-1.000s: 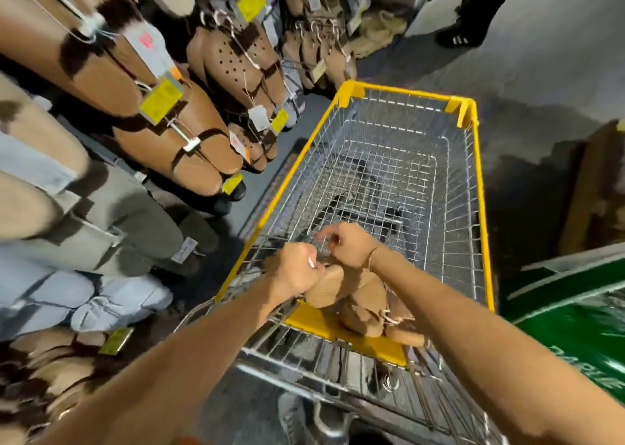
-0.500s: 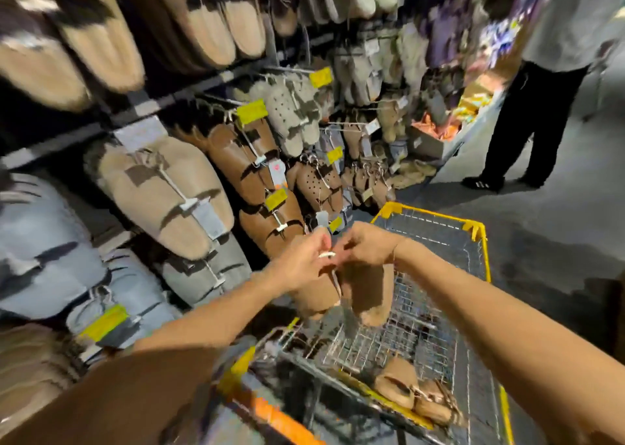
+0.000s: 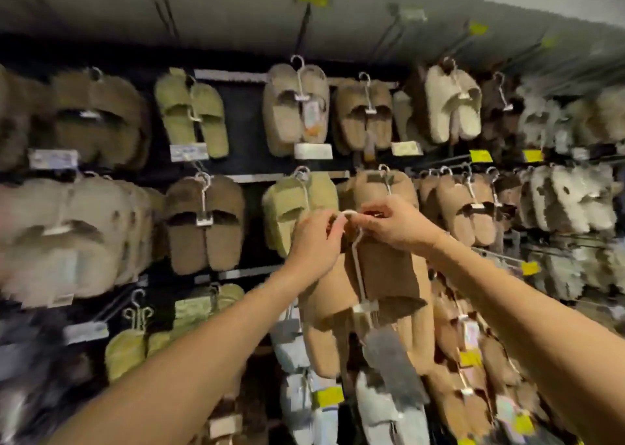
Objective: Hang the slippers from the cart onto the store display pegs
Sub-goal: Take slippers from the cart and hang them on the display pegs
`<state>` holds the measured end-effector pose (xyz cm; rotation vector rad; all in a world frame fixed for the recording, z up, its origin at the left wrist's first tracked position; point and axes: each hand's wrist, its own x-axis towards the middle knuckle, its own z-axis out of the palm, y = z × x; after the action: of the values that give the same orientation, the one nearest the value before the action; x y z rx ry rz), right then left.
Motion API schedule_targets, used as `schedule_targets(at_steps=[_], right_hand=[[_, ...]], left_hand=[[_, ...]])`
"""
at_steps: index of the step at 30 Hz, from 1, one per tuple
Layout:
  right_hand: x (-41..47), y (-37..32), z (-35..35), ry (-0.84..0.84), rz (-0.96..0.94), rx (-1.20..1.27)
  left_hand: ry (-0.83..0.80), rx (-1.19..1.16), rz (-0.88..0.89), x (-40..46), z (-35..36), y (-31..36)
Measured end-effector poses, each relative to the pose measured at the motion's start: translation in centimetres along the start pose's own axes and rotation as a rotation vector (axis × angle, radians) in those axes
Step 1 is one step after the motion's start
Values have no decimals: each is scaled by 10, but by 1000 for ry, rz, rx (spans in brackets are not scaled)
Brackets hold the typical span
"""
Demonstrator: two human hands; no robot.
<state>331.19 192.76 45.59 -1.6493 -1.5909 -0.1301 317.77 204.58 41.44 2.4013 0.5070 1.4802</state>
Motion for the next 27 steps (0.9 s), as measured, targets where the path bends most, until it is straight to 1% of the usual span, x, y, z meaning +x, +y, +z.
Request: schedule_targets(at_steps=[4, 8, 11, 14, 17, 20, 24, 27], right_hand=[[57, -103, 38, 79, -121, 109], [107, -183, 68, 151, -237, 183], [143, -232, 85, 198, -292, 183], [176, -270, 99, 196, -306, 146], [213, -299, 113, 198, -319, 195], [250, -325, 121, 233, -348, 177], [299, -360, 129, 261, -427, 169], [338, -386, 142, 272, -455, 168]], left_hand=[[203, 250, 59, 30, -120, -18], [289, 463, 50, 54, -218, -28], [337, 500, 28, 69, -275, -45], [341, 519, -8, 83, -316, -64], [320, 482, 8, 100, -347, -84], [329, 511, 18, 121, -376, -98], [417, 500, 54, 163, -415, -126], [528, 574, 56, 194, -445, -150]])
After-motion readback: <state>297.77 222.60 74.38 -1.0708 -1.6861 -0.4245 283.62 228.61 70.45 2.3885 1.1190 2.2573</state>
